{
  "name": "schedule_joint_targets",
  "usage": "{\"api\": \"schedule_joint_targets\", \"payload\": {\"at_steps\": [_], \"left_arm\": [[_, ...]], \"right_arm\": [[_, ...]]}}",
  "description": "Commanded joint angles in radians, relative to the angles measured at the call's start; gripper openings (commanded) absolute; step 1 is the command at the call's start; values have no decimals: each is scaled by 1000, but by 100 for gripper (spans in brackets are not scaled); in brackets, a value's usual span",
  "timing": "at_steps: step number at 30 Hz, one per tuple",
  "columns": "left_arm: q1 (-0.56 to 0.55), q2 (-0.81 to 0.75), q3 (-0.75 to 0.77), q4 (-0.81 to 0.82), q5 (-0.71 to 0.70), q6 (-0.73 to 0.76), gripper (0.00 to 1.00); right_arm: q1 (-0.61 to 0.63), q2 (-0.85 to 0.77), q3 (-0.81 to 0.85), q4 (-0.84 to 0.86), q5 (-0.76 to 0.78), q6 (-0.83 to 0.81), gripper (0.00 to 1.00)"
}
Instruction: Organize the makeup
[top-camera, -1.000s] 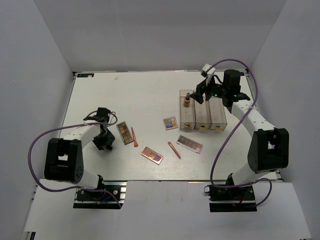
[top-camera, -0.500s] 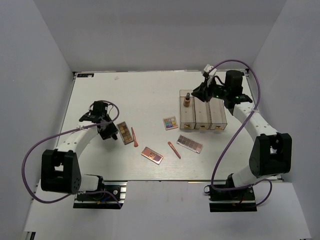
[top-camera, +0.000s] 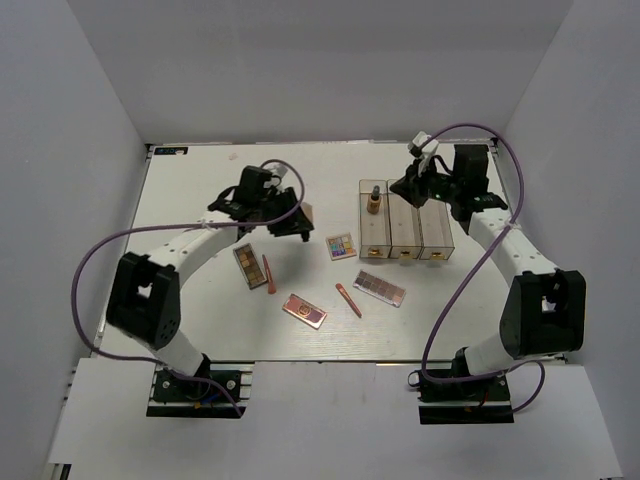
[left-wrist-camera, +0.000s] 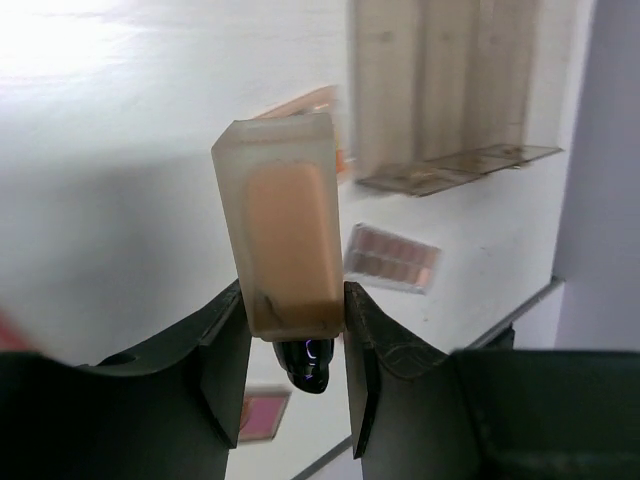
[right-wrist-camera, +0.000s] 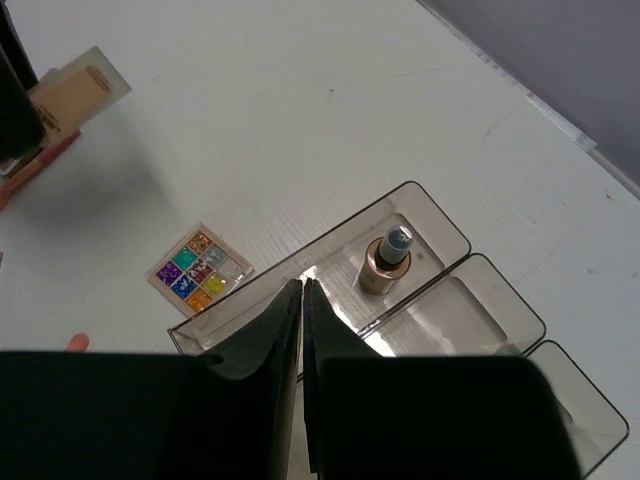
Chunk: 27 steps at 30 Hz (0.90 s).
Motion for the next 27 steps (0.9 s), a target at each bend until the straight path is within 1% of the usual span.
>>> {"api": "schedule_joint_targets", "payload": {"at_steps": [1, 2, 4, 5, 7, 8, 10, 11, 15, 18, 19, 21, 22, 24, 25, 27], "left_arm": [[-81, 76, 133, 91, 68, -5, 0], [-113, 140, 200, 91, 65, -5, 1], [-145, 202, 263, 82, 54, -5, 1], [-173, 257, 329, 76, 51, -5, 2], [-200, 309, 395, 61, 29, -3, 3], [-211, 361, 453, 47, 20, -3, 3], [-245, 407, 512, 33, -6, -3, 5], [-254, 453, 565, 19, -12, -3, 5], [-302, 542, 676, -11, -57, -6, 8], [-313, 595, 742, -37, -104, -15, 14], [-322, 604, 757, -50, -124, -17, 20], [-334, 624, 783, -60, -149, -25, 25], [-334, 628, 786, -60, -161, -29, 32], [-345, 638, 794, -62, -175, -34, 36], [-345, 641, 797, -67, -182, -37, 41], [-354, 650, 806, -77, -190, -38, 46]], "right_arm": [[-12, -52, -6, 31, 46, 21, 9], [-17, -58, -7, 32, 55, 26, 9], [-31, -67, -12, 36, 79, 27, 9], [-29, -70, -15, 39, 86, 33, 10], [-43, -81, -24, 42, 96, 33, 10], [-45, -85, -27, 42, 98, 33, 11], [-58, -93, -35, 43, 100, 39, 11], [-62, -98, -38, 43, 100, 41, 11], [-80, -105, -50, 48, 98, 50, 11], [-91, -112, -61, 49, 93, 59, 11], [-95, -115, -64, 51, 92, 59, 11], [-97, -116, -67, 54, 90, 62, 12], [-103, -116, -70, 55, 90, 64, 12], [-105, -115, -72, 59, 87, 70, 12], [-109, -115, -73, 60, 86, 72, 12], [-112, -112, -75, 62, 84, 73, 13]]}}
